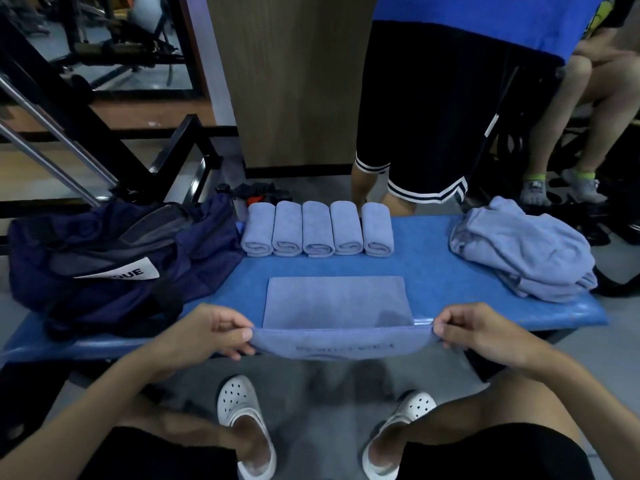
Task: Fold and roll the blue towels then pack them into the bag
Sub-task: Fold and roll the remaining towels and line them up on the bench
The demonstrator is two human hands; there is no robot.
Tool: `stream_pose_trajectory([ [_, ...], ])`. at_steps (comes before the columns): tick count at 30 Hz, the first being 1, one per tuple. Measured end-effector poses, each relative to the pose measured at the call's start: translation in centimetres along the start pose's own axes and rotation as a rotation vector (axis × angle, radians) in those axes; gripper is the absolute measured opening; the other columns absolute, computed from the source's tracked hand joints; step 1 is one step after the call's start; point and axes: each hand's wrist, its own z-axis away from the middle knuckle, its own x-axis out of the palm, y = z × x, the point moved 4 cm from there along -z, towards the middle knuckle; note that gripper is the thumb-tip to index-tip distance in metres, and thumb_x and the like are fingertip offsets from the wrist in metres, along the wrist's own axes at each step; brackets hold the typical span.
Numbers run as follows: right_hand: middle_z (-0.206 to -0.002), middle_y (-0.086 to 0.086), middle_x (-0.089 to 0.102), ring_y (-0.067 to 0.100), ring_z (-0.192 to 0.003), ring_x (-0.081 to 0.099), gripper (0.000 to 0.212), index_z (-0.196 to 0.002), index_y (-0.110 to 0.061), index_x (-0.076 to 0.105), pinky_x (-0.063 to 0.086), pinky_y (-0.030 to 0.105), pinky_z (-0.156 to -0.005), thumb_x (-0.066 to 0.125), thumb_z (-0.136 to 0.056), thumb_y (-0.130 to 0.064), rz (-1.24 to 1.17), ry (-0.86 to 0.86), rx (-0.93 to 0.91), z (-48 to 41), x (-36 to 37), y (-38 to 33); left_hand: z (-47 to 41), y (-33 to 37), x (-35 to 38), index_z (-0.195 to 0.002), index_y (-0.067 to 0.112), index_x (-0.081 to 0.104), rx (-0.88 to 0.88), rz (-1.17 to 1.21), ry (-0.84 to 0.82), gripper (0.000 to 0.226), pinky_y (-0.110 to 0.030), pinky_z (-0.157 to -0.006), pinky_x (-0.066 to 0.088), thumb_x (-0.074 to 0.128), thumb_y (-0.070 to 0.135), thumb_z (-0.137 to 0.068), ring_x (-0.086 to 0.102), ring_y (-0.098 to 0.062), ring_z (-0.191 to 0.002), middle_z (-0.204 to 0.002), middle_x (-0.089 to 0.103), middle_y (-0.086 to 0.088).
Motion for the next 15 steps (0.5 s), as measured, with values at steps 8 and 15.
stream_pose_trajectory([
  [8, -0.069, -0.004, 0.064, 0.005, -0.066, 0.053, 0.014, -0.078, -0.008, 0.069, 0.040, 0.016, -0.064, 0.065, -0.091, -0.011, -0.012, 0.077, 0.005, -1.8, 0.1, 1.1, -1.4, -0.6, -0.3, -0.087, 0.009, 0.074, 0.000, -0.124, 0.053, 0.012, -0.020, -0.051, 0.037, 0.065, 0.012, -0.095, 0.047, -0.015, -0.053, -0.065, 0.070, -0.013],
  [15, -0.068, 0.007, 0.059, 0.014, -0.065, 0.048, 0.018, -0.078, -0.002, 0.064, 0.040, 0.027, -0.065, 0.063, -0.093, -0.012, -0.033, 0.328, 0.026, -7.1, 0.4, 2.9, -7.6, -0.8, -0.8, -0.083, 0.013, 0.075, 0.024, -0.090, 0.298, 0.012, -0.016, -0.052, 0.042, 0.067, 0.013, -0.093, 0.055, 0.000, -0.052, -0.060, 0.067, 0.005],
])
